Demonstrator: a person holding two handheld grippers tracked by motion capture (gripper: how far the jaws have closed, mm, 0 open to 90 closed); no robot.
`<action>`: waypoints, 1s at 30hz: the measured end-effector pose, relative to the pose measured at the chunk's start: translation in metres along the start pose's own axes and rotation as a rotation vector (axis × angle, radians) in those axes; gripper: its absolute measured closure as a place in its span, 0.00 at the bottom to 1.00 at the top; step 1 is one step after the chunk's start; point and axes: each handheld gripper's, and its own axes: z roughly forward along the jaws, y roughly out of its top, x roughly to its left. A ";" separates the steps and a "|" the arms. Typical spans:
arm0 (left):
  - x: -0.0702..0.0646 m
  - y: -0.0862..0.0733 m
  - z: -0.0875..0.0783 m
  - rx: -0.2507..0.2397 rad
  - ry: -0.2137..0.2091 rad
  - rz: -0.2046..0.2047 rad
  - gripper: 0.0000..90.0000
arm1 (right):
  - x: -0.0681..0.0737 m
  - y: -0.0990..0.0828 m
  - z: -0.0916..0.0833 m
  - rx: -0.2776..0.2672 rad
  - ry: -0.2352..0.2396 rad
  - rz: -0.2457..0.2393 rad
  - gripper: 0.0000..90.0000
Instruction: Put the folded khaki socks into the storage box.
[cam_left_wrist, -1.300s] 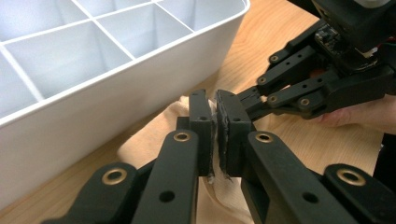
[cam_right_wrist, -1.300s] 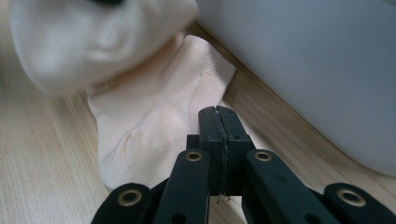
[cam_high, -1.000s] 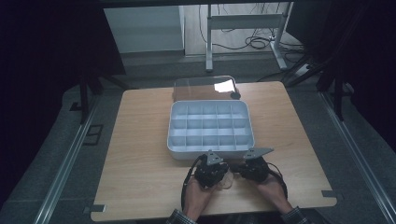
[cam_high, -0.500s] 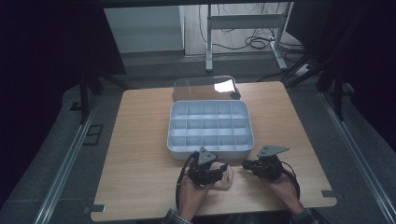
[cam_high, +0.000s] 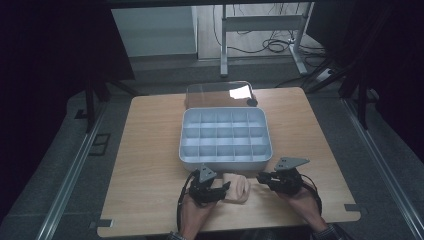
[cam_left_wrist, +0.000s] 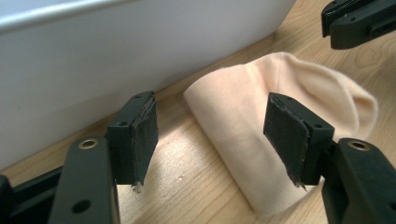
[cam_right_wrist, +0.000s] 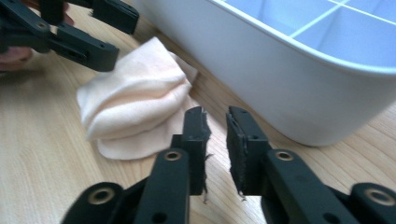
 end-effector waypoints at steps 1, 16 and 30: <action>0.001 -0.002 0.001 0.004 0.003 0.006 0.37 | 0.001 0.001 0.000 0.000 0.004 -0.003 0.94; 0.001 -0.005 0.012 0.078 0.045 0.056 0.32 | 0.040 0.045 0.031 0.009 0.099 -0.109 0.98; 0.003 -0.005 0.012 0.091 0.036 0.033 0.34 | 0.022 0.003 0.038 0.069 0.059 -0.068 0.99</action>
